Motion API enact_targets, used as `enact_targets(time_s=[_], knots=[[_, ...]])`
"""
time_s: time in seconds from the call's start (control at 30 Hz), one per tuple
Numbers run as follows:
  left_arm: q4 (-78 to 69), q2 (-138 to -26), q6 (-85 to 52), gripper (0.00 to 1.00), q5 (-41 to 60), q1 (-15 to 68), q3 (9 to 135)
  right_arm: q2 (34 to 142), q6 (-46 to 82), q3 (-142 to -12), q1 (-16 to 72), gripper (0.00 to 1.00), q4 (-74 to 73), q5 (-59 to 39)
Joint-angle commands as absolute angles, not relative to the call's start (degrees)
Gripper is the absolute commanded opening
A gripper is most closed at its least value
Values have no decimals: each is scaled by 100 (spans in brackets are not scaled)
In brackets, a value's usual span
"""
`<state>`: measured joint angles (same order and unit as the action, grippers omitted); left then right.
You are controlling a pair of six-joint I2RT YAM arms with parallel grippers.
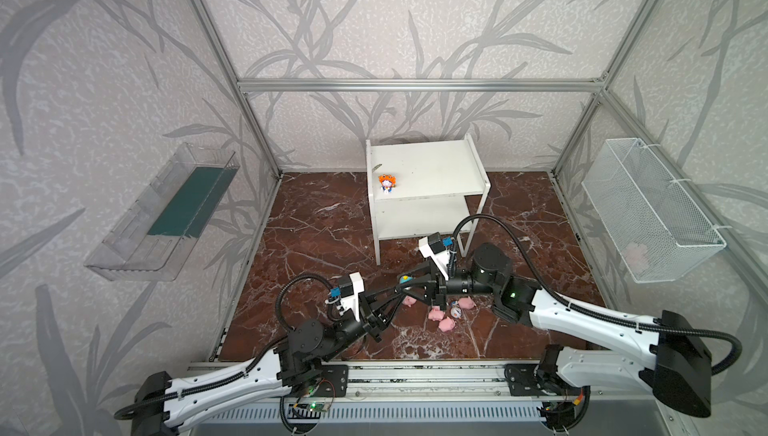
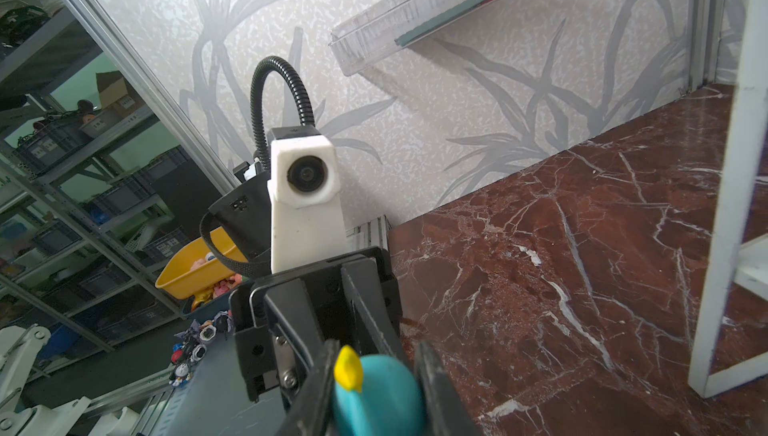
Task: Place and organize the plastic toys onto the shelf
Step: 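Carry the teal figure to the top shelf with the right gripper while the left withdraws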
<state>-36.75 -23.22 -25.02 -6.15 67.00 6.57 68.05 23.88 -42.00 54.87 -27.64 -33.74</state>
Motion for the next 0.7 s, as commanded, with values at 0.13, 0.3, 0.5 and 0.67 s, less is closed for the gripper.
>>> enact_targets(time_s=[0.13,0.3,0.5,0.67], knots=[[-2024,-1467,-2157,61,-1058,6672,1182,6717,1567,-5792,5241,22,-326,-2821],[398,-1517,-1671,74,-1660,6665,2335,7089,946,-7195,4835,22,1492,-2786],[2334,-2836,-906,99,-1833,6665,3921,7812,275,-8866,4325,22,3095,-2622],[3305,-3947,-187,99,-2053,6662,4959,8485,-165,-10089,4088,22,3953,-2359]])
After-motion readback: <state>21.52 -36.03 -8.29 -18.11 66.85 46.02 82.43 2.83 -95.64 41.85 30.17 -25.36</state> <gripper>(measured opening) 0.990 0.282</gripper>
